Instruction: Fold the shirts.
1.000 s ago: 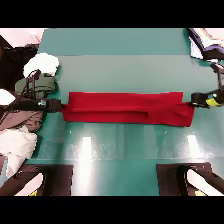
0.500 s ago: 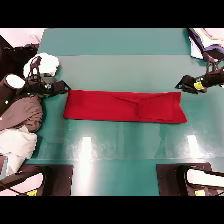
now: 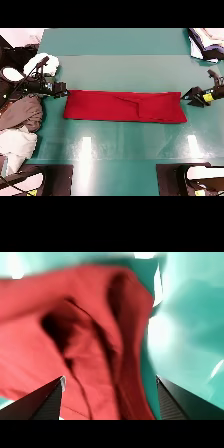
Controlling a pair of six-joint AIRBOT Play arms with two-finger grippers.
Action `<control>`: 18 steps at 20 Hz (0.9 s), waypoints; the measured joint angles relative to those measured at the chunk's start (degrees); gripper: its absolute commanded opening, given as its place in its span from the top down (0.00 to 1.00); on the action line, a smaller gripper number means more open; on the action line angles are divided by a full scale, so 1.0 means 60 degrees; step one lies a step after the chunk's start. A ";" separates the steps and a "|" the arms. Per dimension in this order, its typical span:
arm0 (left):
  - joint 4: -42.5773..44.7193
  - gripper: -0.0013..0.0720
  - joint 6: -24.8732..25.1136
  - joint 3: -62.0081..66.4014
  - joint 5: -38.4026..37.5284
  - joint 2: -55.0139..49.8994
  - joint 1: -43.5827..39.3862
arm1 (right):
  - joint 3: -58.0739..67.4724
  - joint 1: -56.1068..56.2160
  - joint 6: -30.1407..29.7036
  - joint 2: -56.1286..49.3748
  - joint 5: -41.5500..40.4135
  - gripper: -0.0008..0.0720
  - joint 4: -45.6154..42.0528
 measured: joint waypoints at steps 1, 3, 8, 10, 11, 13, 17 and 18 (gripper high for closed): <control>-0.0004 0.94 0.0018 0.0011 -0.0168 -0.0007 0.0000 | -0.0051 -0.0073 -0.0153 -0.0273 0.0138 0.09 0.0033; -0.0015 0.94 0.0047 0.0015 -0.0415 -0.0007 0.0007 | -0.0106 -0.0160 -0.0441 -0.0743 0.0353 0.09 0.0375; -0.0069 0.94 0.0044 0.0015 -0.0674 -0.0007 0.0007 | -0.0153 0.0007 -0.0984 -0.1464 0.0750 0.20 0.1351; -0.0091 0.94 0.0007 0.0015 -0.0772 -0.0007 0.0000 | -0.0175 0.0288 -0.1147 -0.1574 0.0761 0.50 0.1417; -0.0087 0.94 -0.0040 0.0015 -0.0827 -0.0007 -0.0022 | -0.0189 0.0415 -0.1191 -0.1617 0.0707 0.66 0.1399; -0.0062 0.94 -0.0124 0.0015 -0.0943 -0.0011 -0.0215 | -0.0189 0.0641 -0.1279 -0.1650 0.0583 0.97 0.1319; 0.0058 0.94 -0.0302 0.0073 -0.0725 -0.0186 -0.1209 | -0.0182 0.0925 -0.1479 -0.1311 0.0612 0.97 0.1519; 0.0051 0.94 -0.0335 0.0160 -0.0572 -0.0324 -0.1504 | -0.0171 0.0969 -0.1508 -0.1086 0.0627 0.97 0.1621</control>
